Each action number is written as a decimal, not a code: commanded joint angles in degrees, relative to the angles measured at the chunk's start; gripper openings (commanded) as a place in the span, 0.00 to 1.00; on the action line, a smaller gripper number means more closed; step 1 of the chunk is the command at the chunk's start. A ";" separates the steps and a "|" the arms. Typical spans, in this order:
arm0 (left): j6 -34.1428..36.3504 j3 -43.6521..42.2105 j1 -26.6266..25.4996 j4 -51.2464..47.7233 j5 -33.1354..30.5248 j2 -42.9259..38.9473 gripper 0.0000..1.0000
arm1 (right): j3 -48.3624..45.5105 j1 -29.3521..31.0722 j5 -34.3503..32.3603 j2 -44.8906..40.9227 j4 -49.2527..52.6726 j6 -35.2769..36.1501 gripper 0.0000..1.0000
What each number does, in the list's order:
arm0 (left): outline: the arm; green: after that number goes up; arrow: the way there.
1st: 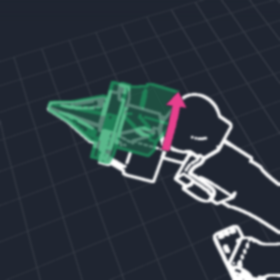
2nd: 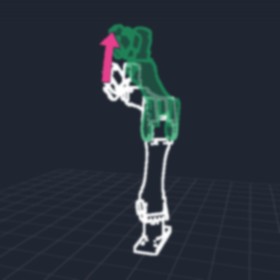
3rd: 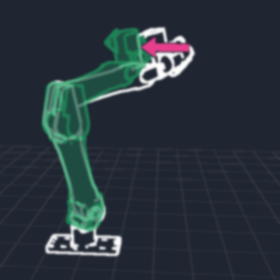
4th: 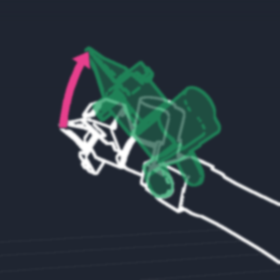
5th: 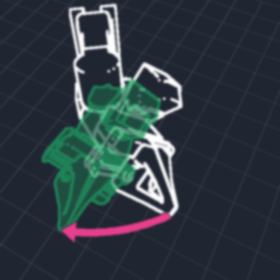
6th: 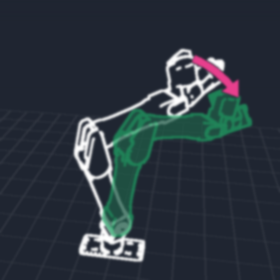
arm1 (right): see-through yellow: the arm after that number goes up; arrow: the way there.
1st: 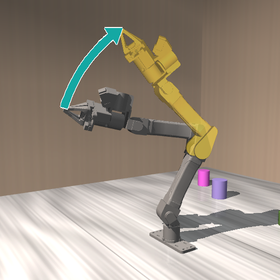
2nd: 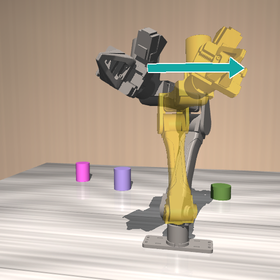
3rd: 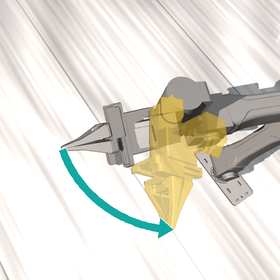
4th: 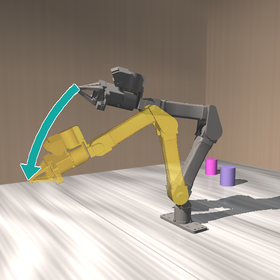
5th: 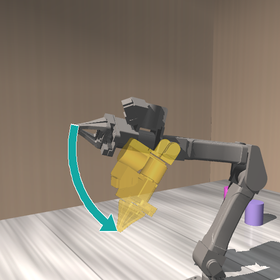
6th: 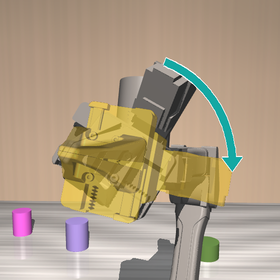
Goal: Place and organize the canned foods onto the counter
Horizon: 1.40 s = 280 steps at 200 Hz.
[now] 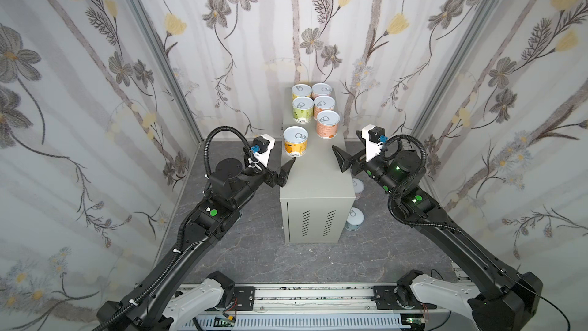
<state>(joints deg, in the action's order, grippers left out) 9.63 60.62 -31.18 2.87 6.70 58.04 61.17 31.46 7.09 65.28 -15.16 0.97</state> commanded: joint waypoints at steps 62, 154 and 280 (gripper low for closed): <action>-0.27 1.68 -0.02 6.07 0.33 5.12 0.81 | 3.06 0.26 -0.50 3.40 -2.51 0.30 1.00; 0.21 5.16 -0.02 5.46 1.10 10.57 0.68 | 4.27 0.23 -2.47 6.52 -2.91 2.34 1.00; 1.62 9.03 -0.02 7.12 1.14 16.91 0.61 | 6.59 -0.94 -2.06 10.57 -3.03 1.14 1.00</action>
<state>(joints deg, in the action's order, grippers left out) 10.28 68.82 -31.18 8.10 7.79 74.24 67.16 30.68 4.36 75.53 -15.62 2.42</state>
